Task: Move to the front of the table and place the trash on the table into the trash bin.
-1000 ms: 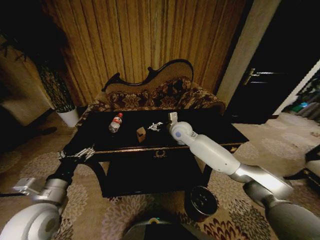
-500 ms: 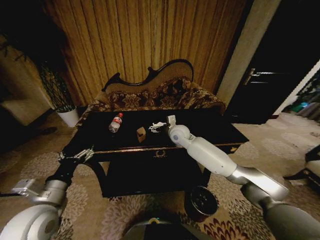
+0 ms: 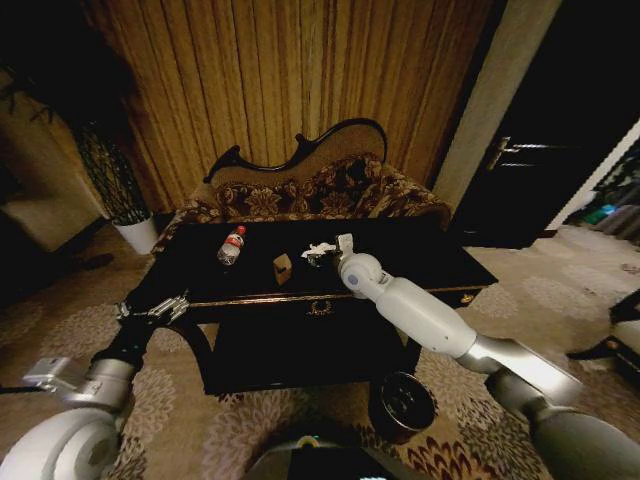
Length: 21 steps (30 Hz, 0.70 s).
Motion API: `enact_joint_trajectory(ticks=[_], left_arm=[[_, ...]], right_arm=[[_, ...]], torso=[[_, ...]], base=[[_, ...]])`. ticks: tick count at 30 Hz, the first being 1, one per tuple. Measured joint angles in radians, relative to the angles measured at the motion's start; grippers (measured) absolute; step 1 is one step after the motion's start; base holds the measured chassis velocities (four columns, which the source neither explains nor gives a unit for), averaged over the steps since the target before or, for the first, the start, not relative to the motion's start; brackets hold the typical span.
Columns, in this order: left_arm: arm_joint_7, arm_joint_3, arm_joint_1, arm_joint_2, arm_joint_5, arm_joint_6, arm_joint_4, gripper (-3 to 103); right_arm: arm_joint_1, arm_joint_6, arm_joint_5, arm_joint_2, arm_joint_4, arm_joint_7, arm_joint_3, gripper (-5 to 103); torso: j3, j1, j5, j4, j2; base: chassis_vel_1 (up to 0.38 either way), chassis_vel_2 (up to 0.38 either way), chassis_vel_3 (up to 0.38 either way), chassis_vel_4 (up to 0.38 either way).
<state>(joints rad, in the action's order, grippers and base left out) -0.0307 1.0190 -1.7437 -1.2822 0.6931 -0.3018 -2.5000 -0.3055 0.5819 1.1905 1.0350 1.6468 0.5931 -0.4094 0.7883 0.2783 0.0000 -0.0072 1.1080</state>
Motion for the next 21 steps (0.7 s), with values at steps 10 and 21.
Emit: enact_joint_trajectory(ticks=[10,21], left_arm=[[-0.002,0.022,-0.003,0.007,0.002,0.001,0.000,100],[-0.003,0.024,0.000,0.009,0.005,0.001,0.000,100]], right_arm=[[-0.001,0.001,0.004,-0.012,0.006,-0.003,0.001,17],[-0.001,0.000,0.027,-0.047,0.030,-0.004,0.010,0]], torso=[[0.000,0.000,0.0000,0.0000,0.000],[0.000,0.000,0.0000,0.0000,0.000]], base=[[0.000,0.000,0.000,0.000],[0.000,0.000,0.000,0.000]])
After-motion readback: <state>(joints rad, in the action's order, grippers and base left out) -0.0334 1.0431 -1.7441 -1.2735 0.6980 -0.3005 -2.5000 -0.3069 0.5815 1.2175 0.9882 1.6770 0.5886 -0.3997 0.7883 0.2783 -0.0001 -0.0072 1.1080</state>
